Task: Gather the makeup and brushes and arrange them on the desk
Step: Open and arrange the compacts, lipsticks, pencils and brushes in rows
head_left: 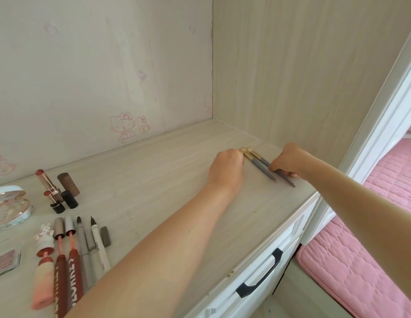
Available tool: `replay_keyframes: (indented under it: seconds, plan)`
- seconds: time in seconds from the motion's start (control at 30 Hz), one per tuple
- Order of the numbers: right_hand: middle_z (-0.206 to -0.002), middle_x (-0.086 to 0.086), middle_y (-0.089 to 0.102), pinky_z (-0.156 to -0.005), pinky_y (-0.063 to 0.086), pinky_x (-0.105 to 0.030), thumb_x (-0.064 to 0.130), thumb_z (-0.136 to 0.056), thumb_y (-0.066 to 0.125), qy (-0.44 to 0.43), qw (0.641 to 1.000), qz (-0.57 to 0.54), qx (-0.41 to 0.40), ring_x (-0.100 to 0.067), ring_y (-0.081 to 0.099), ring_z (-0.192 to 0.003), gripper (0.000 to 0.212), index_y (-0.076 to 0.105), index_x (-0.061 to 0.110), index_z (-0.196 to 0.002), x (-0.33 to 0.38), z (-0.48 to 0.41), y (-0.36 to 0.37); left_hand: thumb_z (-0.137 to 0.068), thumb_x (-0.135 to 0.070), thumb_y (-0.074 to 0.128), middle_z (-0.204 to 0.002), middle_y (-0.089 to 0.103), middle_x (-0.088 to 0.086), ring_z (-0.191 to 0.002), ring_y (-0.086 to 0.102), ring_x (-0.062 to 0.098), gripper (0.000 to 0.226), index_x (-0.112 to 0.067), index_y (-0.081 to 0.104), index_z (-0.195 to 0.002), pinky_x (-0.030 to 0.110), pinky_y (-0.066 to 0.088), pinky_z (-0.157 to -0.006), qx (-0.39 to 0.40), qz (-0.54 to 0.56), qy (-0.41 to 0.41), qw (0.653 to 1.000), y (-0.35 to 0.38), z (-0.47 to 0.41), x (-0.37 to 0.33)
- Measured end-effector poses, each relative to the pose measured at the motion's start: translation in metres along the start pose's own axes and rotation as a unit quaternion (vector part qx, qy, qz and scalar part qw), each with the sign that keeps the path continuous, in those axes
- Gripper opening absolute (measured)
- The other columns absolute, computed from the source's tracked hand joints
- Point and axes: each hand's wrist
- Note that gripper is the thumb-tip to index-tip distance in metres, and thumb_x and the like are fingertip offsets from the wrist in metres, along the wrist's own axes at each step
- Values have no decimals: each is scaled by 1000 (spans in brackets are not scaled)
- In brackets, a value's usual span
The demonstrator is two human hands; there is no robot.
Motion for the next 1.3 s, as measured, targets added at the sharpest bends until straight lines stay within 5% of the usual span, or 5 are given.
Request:
replay_keyframes:
  seconds: [0.33, 0.63, 0.8, 1.03, 1.3]
  plan:
    - [-36, -4, 50, -39, 35, -19, 28, -87, 64, 2, 1000, -13, -18, -20, 46, -44, 34, 49, 3, -69, 0, 2, 1, -84, 7, 45, -108, 52, 15, -98, 52, 32, 27, -3, 54, -108, 39, 45, -83, -40, 91, -96, 990, -1, -12, -1]
    - [-78, -10, 50, -56, 40, -27, 25, -88, 59, -29, 995, 79, -49, -23, 50, -67, 23, 46, 6, -88, 3, 3, 8, -88, -34, 61, -120, 52, 13, -113, 49, 31, 46, -4, 46, -120, 37, 43, -82, 21, 40, -140, 989, 20, -18, -27]
    - [-63, -9, 51, -47, 38, -25, 25, -91, 53, -42, 996, 77, -26, -22, 48, -55, 31, 46, 5, -69, 4, 9, 1, -88, -23, 57, -112, 56, 13, -103, 54, 31, 29, -5, 55, -109, 35, 41, -72, 35, 59, -169, 983, 11, -18, -14]
    - [-72, -13, 56, -52, 47, -24, -2, -87, 49, -36, 998, -55, -10, -23, 55, -56, 11, 50, 3, -97, 16, 11, -3, -88, -16, 58, -107, 57, 15, -94, 59, 35, 16, -6, 56, -100, 31, 42, -66, 37, 61, -195, 978, -11, -14, 4]
    - [-77, -5, 45, -74, 42, -29, 18, -99, 42, -50, 994, 83, -51, -24, 47, -83, 28, 50, -3, -115, 30, 12, 17, -87, -16, 58, -106, 56, 14, -94, 58, 32, 13, -11, 46, -91, 31, 43, -65, 58, 38, -203, 977, -19, -15, 13]
Point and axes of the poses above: each hand's wrist, its own z-axis away from the middle knuckle, its own y-axis out of the palm, x = y × z
